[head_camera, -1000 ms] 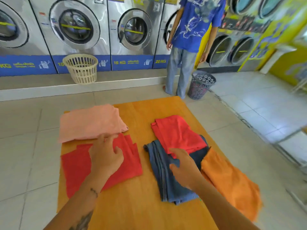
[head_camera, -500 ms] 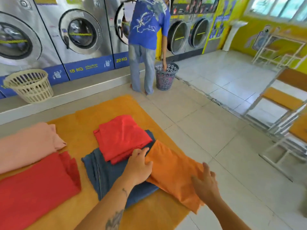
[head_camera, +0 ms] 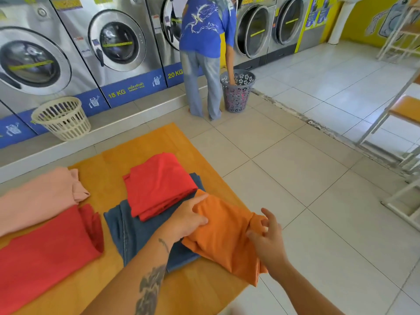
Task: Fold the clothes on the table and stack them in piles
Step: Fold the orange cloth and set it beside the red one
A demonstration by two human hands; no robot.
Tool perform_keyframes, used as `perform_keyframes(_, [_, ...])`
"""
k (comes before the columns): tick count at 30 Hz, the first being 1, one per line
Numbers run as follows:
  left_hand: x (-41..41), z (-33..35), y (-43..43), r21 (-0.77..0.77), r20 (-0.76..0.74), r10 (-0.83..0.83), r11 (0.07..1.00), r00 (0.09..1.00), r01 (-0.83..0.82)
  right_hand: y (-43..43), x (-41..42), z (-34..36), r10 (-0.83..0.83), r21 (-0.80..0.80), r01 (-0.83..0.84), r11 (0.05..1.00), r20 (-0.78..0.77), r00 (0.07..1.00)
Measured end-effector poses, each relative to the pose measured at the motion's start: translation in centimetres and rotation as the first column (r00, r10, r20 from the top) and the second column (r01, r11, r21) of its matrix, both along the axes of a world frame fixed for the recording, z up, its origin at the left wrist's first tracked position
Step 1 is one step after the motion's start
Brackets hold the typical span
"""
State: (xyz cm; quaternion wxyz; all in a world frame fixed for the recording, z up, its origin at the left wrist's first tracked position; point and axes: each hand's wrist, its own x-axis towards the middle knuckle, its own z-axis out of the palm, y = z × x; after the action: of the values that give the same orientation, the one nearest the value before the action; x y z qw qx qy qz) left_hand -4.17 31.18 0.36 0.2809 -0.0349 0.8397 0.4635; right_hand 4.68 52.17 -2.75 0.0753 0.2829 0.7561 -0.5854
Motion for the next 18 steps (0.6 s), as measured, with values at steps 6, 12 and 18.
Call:
perform_keyframes(6, [2.1,-0.9,-1.0,0.07,-0.089,0.119,0.991,0.989,-0.113,-1.7,-0.7,-0.1,0.0,0.143,-0.002,0.99,0.015,1.0])
perform_keyframes(12, [5.0,0.7,-6.1,0.159,-0.175,0.254,0.961,0.951,-0.228,-3.5,-1.9,3.5,0.027,0.199,-0.007,0.98,-0.099,0.995])
perform_keyframes(18, [8.9,2.7,-17.6,0.341,-0.189,0.412,0.879,0.891,-0.334,-12.4,-2.6,6.3,0.276,0.215,-0.222,0.951,-0.265,0.924])
